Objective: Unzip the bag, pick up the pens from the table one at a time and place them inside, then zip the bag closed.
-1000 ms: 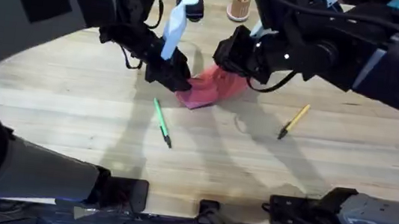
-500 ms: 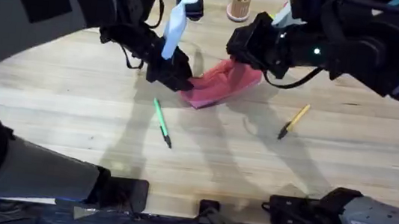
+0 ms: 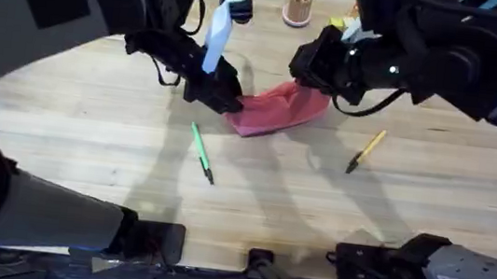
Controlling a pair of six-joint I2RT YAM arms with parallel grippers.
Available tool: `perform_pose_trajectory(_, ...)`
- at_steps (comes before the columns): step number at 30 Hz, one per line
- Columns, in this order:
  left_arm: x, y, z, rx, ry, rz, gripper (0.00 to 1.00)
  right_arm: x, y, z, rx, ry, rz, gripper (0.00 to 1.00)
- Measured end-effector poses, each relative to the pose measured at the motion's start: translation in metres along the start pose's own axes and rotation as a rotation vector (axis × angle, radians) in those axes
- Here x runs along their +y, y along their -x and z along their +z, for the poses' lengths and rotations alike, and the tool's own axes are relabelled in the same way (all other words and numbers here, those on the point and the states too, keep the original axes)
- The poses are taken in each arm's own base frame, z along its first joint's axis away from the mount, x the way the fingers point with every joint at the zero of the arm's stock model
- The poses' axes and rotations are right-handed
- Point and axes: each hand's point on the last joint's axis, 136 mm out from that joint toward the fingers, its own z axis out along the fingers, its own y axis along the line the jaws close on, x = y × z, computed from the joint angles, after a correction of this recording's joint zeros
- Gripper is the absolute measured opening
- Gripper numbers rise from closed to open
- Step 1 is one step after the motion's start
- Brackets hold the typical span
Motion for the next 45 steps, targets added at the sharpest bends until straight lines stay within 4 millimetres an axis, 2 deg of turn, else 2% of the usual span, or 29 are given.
perform_pose_trajectory(4,0.0,0.0,0.0,0.001,0.0,0.0,0.042,-0.003,-0.013,0.004,0.03,-0.032,-0.001,0.031)
perform_pose_trajectory(13,0.001,-0.002,0.0,0.012,0.005,0.0,0.042,0.011,-0.041,0.042,0.138,-0.021,-0.007,0.031)
perform_pose_trajectory(14,0.001,-0.003,0.0,0.016,0.007,0.0,0.042,0.013,-0.043,0.047,0.155,-0.009,-0.006,0.031)
perform_pose_trajectory(15,0.002,-0.004,-0.001,0.018,0.009,-0.002,0.042,0.028,-0.048,0.053,0.19,0.057,-0.001,0.031)
perform_pose_trajectory(18,0.002,-0.003,-0.001,0.017,0.009,-0.002,0.042,0.046,-0.06,0.058,0.258,0.142,-0.009,0.031)
perform_pose_trajectory(24,0.002,-0.004,-0.001,0.015,0.01,-0.006,0.042,0.065,-0.071,0.057,0.331,0.237,-0.032,0.031)
perform_pose_trajectory(30,0.001,-0.004,-0.001,0.016,0.006,-0.01,0.042,0.066,-0.074,0.056,0.341,0.248,-0.052,0.031)
perform_pose_trajectory(31,0.001,-0.004,-0.001,0.016,0.006,-0.01,0.042,0.066,-0.074,0.056,0.341,0.249,-0.054,0.089)
perform_pose_trajectory(32,0.001,-0.004,-0.001,0.016,0.006,-0.01,0.042,0.065,-0.074,0.056,0.342,0.245,-0.06,0.212)
perform_pose_trajectory(33,0.002,-0.003,-0.002,0.006,0.008,-0.009,0.041,0.053,-0.071,0.058,0.332,0.199,-0.065,0.539)
perform_pose_trajectory(35,0.001,-0.001,-0.002,-0.005,0.004,-0.009,0.042,0.051,-0.069,0.056,0.319,0.191,-0.079,0.56)
perform_pose_trajectory(36,0.0,0.0,-0.002,-0.011,0.0,-0.006,0.042,0.053,-0.063,0.046,0.287,0.203,-0.116,0.64)
perform_pose_trajectory(38,0.001,0.001,-0.001,-0.01,0.0,-0.004,0.042,0.053,-0.057,0.034,0.257,0.213,-0.144,0.723)
perform_pose_trajectory(40,0.0,0.001,-0.001,-0.01,0.0,-0.003,0.042,0.051,-0.051,0.023,0.226,0.216,-0.169,0.938)
perform_pose_trajectory(41,0.0,0.001,-0.001,-0.01,0.0,-0.003,0.042,0.05,-0.046,0.017,0.207,0.217,-0.184,0.982)
perform_pose_trajectory(45,0.0,0.001,-0.001,-0.01,0.0,-0.003,0.042,0.038,-0.03,0.004,0.152,0.202,-0.263,0.997)
